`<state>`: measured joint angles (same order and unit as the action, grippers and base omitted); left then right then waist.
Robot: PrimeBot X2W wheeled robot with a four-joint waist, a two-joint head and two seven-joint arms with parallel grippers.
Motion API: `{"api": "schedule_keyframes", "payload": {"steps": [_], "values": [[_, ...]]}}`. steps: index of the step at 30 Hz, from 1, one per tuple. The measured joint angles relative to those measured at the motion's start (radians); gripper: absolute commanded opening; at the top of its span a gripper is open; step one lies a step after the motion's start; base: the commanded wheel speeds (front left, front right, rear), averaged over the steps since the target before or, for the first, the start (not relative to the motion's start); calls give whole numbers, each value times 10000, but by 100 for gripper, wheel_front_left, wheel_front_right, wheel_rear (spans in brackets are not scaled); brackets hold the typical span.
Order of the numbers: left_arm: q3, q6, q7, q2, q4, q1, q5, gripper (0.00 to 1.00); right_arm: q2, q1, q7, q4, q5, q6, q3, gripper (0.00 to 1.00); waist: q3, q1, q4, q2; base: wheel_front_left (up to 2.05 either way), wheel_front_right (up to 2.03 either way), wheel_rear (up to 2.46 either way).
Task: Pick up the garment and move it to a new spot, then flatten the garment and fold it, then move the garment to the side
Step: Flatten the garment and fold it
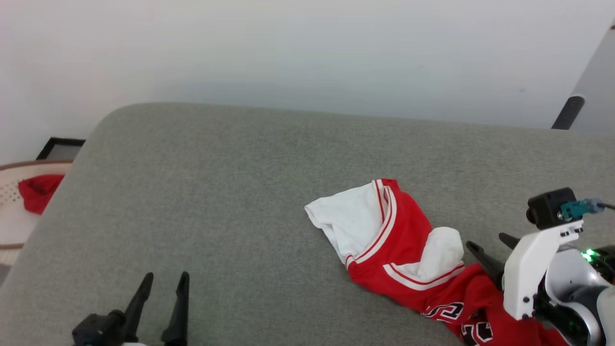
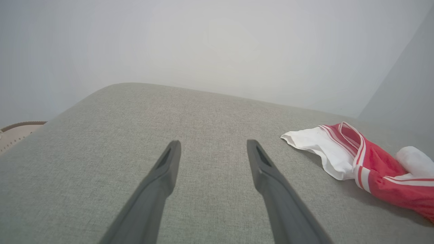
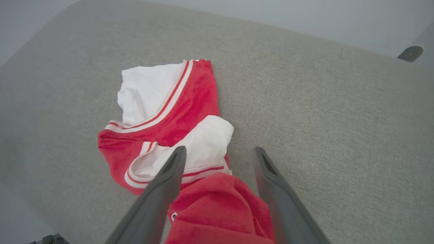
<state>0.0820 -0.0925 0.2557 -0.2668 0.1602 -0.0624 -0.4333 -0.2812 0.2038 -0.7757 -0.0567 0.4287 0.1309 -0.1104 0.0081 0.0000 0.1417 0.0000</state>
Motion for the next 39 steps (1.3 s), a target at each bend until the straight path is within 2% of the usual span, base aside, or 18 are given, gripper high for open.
{"api": "schedule_keyframes", "payload": {"steps": [16,17,18,19,31,39], "values": [[428,-71,15,267,330,858,40,100,132,1193,-1335,1762,-115,0,21,98,1009,0,837,0,0,0,0],[437,-86,33,290,368,886,42,100,128,1198,-1404,1816,-119,0,2,47,1068,0,881,0,0,0,0],[441,-88,33,316,408,918,42,100,127,1207,-1404,1852,-119,0,-4,11,1121,0,920,0,0,0,0],[441,-88,38,339,443,959,44,100,105,1244,-1406,1873,-132,0,-36,0,1169,0,959,0,0,0,0],[182,-144,50,477,589,1028,125,100,-222,1573,-1244,1599,-63,0,52,0,1170,0,979,0,0,0,0],[-280,-209,59,500,360,866,207,100,-520,1669,-671,1476,-90,0,654,0,887,0,677,0,0,0,0]]}}
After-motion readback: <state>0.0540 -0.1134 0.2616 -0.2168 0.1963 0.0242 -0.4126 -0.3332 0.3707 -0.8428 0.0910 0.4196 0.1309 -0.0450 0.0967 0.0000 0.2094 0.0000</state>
